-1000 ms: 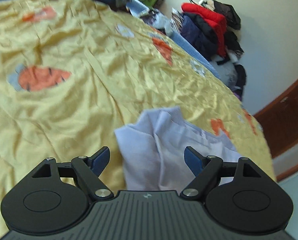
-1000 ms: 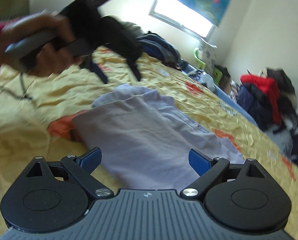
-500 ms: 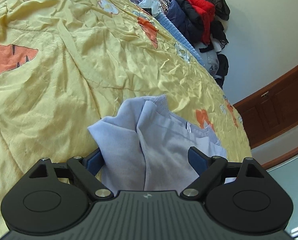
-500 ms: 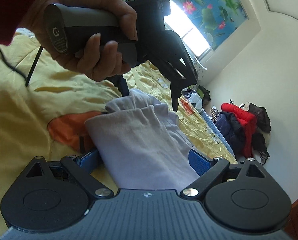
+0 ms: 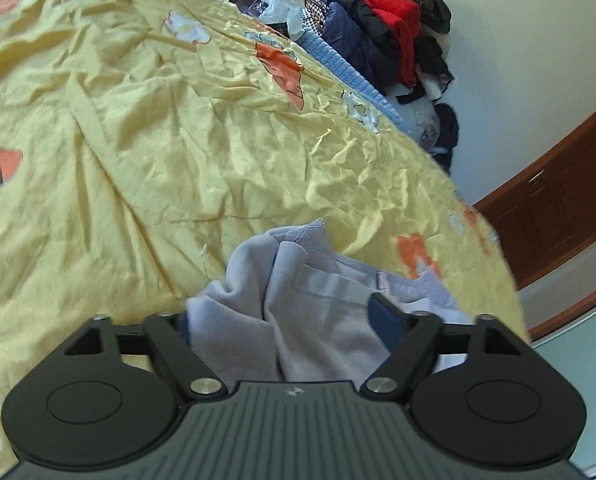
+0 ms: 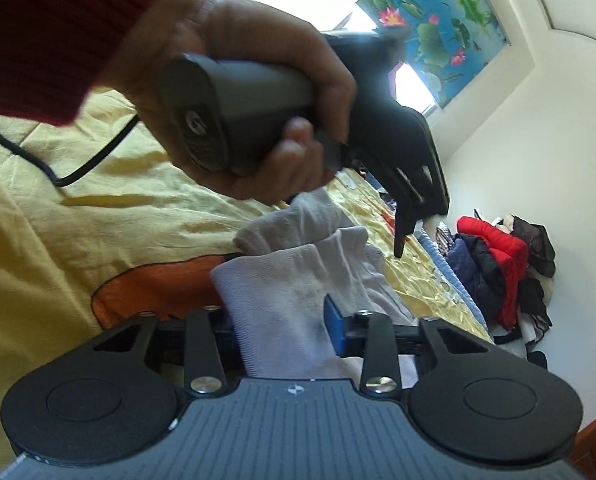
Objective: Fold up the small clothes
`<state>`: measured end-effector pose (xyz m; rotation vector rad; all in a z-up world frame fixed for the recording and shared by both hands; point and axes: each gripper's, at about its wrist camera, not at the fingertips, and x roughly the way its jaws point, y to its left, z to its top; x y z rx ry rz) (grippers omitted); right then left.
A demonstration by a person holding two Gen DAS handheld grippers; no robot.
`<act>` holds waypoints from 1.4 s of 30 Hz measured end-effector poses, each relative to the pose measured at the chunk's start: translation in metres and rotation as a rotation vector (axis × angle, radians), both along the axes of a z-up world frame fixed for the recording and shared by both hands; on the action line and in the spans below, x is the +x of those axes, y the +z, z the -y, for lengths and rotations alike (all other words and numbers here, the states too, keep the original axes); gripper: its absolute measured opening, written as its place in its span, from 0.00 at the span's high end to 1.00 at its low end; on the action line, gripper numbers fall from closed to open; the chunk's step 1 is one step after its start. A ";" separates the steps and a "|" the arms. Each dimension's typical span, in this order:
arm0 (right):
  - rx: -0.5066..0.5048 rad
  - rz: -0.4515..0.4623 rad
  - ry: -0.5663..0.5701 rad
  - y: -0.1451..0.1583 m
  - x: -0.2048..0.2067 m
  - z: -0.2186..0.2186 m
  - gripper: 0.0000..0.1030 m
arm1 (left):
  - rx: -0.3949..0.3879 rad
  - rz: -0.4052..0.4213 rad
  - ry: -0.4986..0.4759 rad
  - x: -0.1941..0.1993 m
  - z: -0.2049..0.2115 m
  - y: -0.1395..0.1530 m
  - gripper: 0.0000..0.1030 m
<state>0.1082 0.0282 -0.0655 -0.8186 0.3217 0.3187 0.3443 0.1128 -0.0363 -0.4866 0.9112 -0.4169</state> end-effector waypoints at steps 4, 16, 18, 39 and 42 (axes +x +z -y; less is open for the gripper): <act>0.008 -0.021 0.013 0.002 0.001 0.000 0.77 | 0.159 0.016 0.013 0.000 0.010 0.004 0.77; 0.190 -0.026 0.029 0.026 0.001 0.030 0.90 | 0.231 0.092 0.059 -0.018 0.030 0.026 0.91; 0.220 -0.018 0.026 0.031 -0.001 0.037 0.90 | 0.231 0.100 0.067 -0.020 0.032 0.033 0.91; 0.480 0.029 -0.118 0.071 -0.027 0.139 0.93 | 0.287 0.172 0.071 -0.042 0.113 0.090 0.91; 0.513 0.022 -0.137 0.071 -0.029 0.152 0.93 | 0.285 0.172 0.063 -0.043 0.127 0.091 0.91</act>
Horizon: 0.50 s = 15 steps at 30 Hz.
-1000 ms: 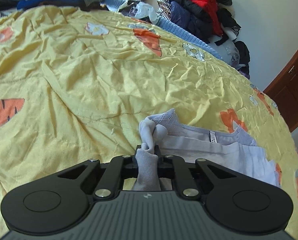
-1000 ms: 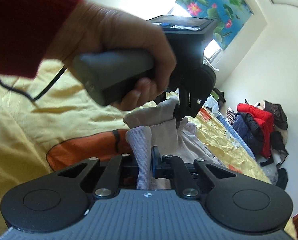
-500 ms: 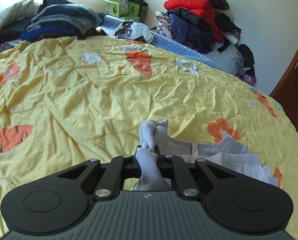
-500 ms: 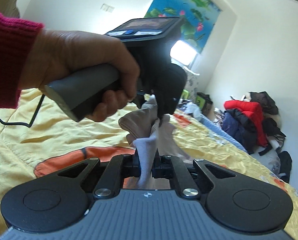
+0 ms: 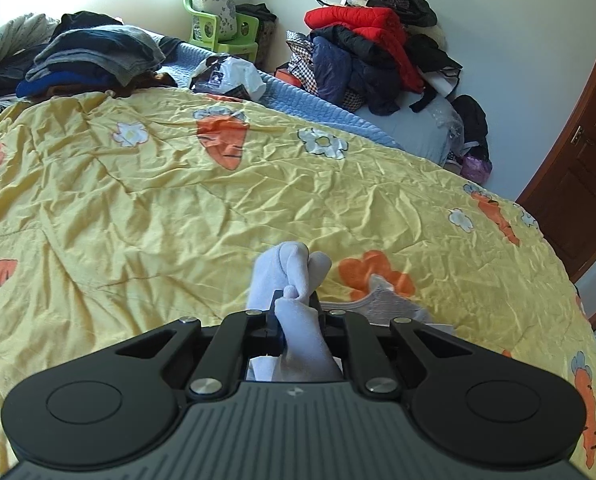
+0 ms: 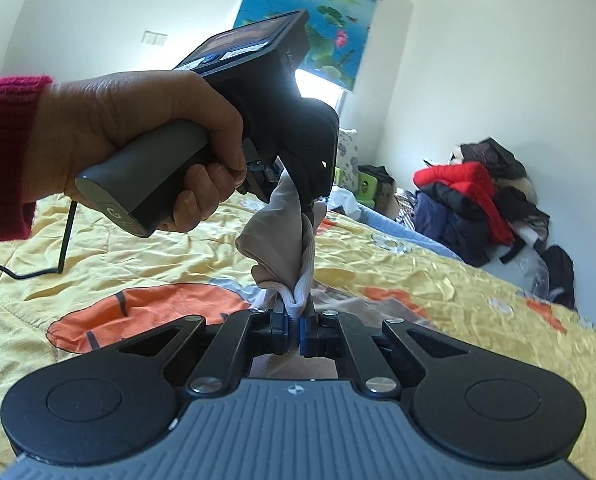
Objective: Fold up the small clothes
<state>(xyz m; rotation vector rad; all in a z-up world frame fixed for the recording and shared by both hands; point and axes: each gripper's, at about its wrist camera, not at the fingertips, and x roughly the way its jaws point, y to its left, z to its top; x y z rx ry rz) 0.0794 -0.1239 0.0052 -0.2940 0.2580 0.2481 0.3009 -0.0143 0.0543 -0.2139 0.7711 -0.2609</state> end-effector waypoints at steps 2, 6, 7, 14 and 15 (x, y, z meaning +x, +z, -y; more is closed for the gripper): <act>0.030 -0.012 -0.009 -0.001 -0.001 0.009 0.93 | 0.005 0.005 -0.004 -0.002 0.010 0.001 0.91; 0.088 -0.028 -0.028 -0.001 -0.002 0.026 0.93 | 0.011 0.009 -0.016 -0.003 0.029 0.002 0.91; 0.098 -0.029 -0.033 -0.001 -0.003 0.030 0.93 | 0.013 0.010 -0.019 -0.003 0.033 0.003 0.91; 0.155 -0.046 -0.072 -0.004 -0.008 0.057 0.93 | 0.035 0.007 -0.064 -0.003 0.070 0.001 0.91; 0.165 -0.051 -0.078 -0.004 -0.007 0.061 0.93 | 0.041 0.006 -0.073 -0.003 0.076 0.000 0.91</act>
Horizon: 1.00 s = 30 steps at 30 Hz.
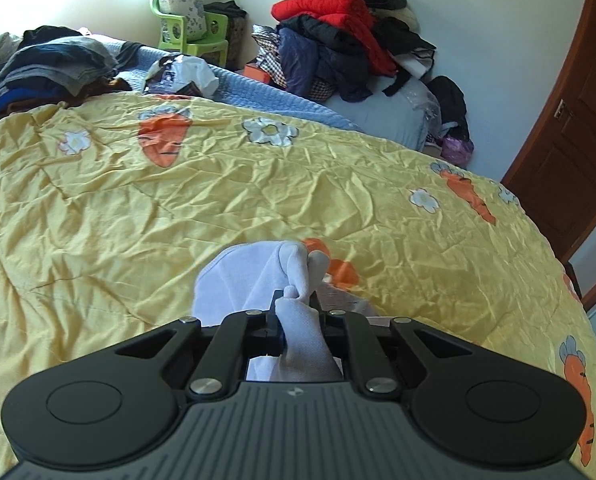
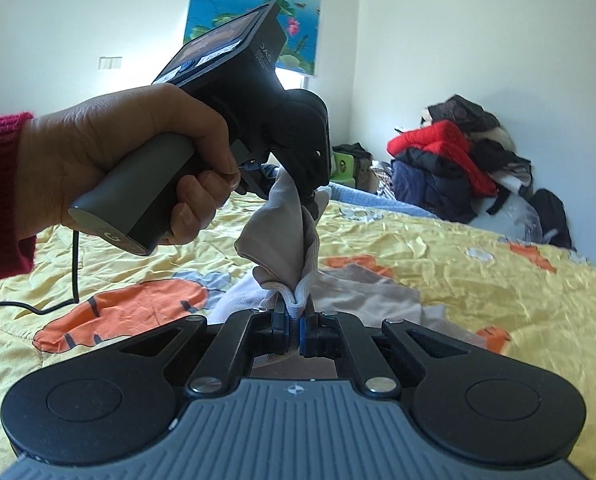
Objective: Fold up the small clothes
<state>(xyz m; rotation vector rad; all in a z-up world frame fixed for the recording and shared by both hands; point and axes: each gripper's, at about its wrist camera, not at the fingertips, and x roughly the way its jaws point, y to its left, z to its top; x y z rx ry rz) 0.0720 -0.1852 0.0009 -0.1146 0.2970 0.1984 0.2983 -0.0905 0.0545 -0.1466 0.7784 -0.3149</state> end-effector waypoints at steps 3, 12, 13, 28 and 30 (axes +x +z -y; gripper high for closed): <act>0.019 -0.011 -0.018 -0.002 -0.001 0.010 0.93 | 0.014 -0.003 -0.022 0.000 0.017 -0.003 0.91; 0.089 -0.045 -0.061 -0.009 -0.003 0.038 0.93 | 0.063 -0.005 -0.077 -0.001 0.060 -0.014 0.91; 0.095 -0.048 -0.065 -0.010 -0.003 0.040 0.93 | 0.071 -0.003 -0.085 -0.002 0.065 -0.015 0.91; 0.333 -0.188 -0.094 -0.032 0.006 0.085 0.93 | 0.087 -0.102 -0.146 0.005 0.102 -0.039 0.80; 0.356 -0.203 -0.093 -0.034 0.008 0.087 0.92 | 0.081 -0.103 -0.141 0.006 0.101 -0.037 0.67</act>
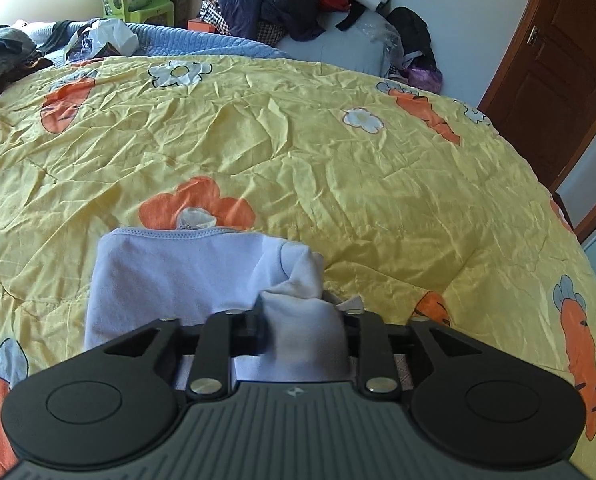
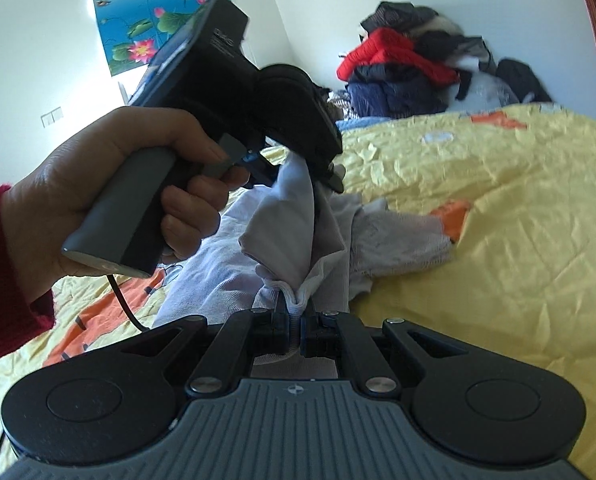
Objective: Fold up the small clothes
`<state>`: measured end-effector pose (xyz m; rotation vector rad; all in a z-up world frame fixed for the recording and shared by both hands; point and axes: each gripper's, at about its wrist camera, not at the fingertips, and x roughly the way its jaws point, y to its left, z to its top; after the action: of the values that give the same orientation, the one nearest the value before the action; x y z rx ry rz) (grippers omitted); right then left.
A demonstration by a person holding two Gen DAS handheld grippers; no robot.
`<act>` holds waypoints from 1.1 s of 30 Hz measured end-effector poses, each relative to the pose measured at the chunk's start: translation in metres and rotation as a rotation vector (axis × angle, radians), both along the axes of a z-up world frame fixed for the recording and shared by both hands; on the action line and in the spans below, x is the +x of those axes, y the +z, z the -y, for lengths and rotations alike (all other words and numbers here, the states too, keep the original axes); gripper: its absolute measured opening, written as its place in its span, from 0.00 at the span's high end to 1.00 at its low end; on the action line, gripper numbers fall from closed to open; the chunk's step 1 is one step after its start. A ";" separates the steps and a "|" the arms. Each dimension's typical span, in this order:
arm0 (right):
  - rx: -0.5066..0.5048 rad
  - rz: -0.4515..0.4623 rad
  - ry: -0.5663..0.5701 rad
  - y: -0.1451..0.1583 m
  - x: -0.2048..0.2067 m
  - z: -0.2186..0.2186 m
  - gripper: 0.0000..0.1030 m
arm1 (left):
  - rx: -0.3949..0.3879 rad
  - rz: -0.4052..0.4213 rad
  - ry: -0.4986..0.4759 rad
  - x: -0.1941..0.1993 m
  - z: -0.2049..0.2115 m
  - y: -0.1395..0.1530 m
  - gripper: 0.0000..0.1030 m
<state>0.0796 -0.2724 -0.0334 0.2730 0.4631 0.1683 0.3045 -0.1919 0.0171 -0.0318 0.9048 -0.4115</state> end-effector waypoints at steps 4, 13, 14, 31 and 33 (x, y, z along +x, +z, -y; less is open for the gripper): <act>0.023 -0.022 0.000 -0.003 0.003 0.001 0.91 | -0.038 0.063 0.023 -0.002 -0.003 0.011 0.21; 0.067 -0.069 -0.003 -0.007 0.006 0.011 0.78 | -0.066 0.129 0.082 -0.011 -0.035 0.024 0.21; 0.069 -0.073 -0.002 -0.008 0.005 0.012 0.76 | -0.062 0.129 0.093 -0.014 -0.042 0.023 0.21; 0.022 0.047 -0.001 0.028 0.015 0.033 0.68 | 0.039 0.212 0.131 -0.109 -0.110 -0.012 0.21; -0.036 0.047 0.054 0.027 0.028 0.020 0.70 | 0.054 0.221 0.127 -0.115 -0.111 -0.015 0.21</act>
<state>0.1081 -0.2924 -0.0067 0.2210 0.4263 0.2189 0.1891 -0.0810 0.0022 0.0058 0.6911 -0.2664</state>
